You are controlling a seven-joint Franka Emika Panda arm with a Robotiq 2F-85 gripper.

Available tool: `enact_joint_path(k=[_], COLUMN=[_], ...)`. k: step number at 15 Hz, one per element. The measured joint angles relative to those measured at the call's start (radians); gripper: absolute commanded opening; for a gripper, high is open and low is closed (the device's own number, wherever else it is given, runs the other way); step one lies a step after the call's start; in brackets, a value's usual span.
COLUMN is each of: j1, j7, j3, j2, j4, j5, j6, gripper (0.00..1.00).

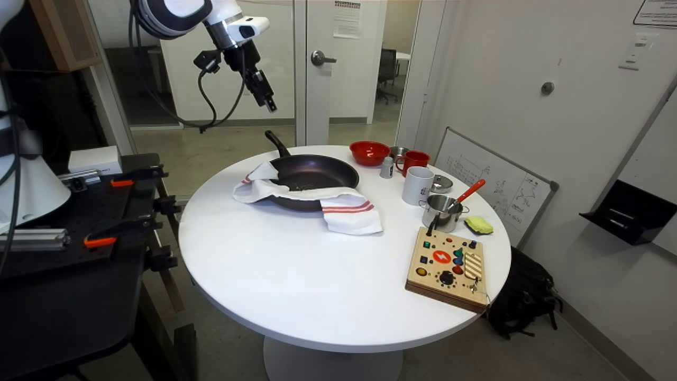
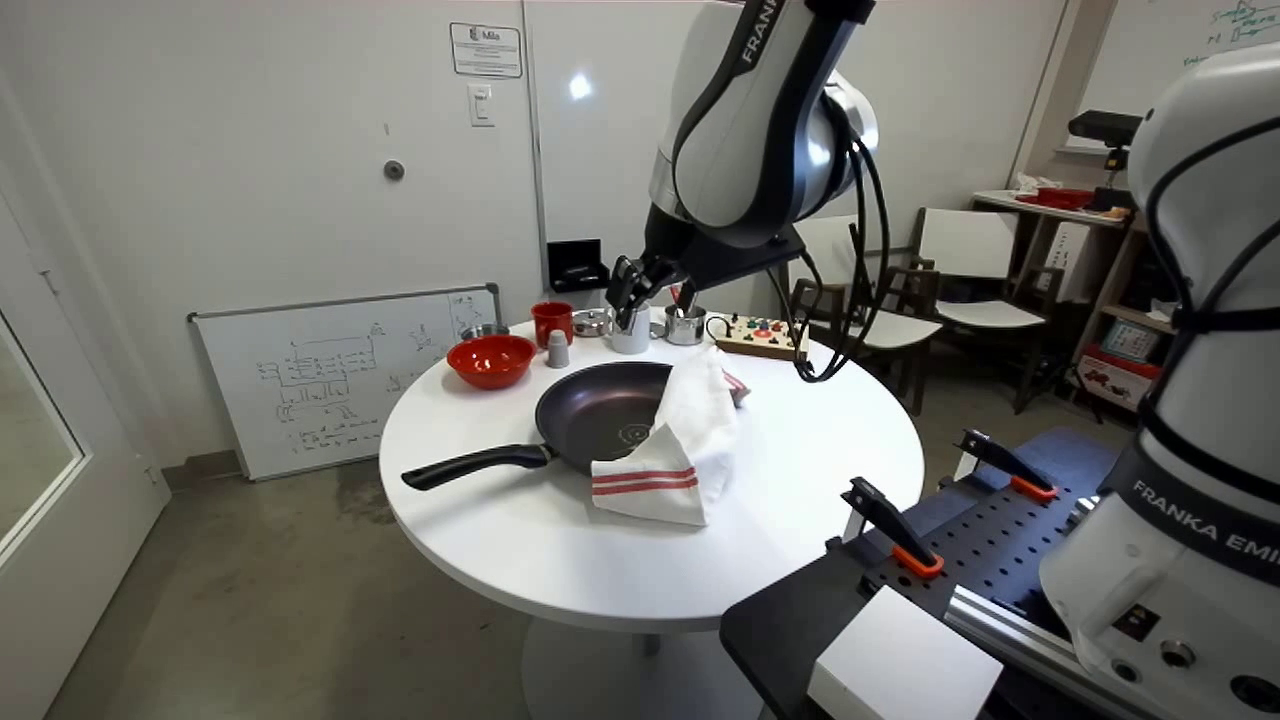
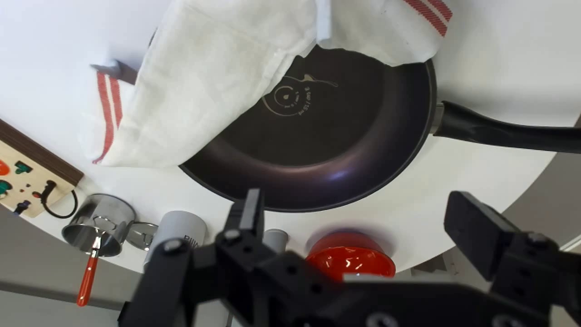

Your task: Pick up the kitchen towel and wipe the pan

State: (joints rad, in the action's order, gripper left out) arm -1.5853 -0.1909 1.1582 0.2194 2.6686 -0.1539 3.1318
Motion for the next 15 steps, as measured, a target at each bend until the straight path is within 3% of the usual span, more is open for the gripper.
enact_joint_path(k=[3, 10, 12, 15], j1=[0.210, 0.740, 0.823, 0.840], j7=[0.048, 0.078, 0.078, 0.078], j3=[-0.182, -0.722, -0.792, -0.807], j2=[-0.001, 0.062, 0.127, 0.170], j4=[0.009, -0.021, -0.064, -0.094], j5=[0.015, 0.074, 0.074, 0.072], j6=[0.086, 0.158, 0.158, 0.158], gripper=[1.00, 1.00, 1.00, 1.00])
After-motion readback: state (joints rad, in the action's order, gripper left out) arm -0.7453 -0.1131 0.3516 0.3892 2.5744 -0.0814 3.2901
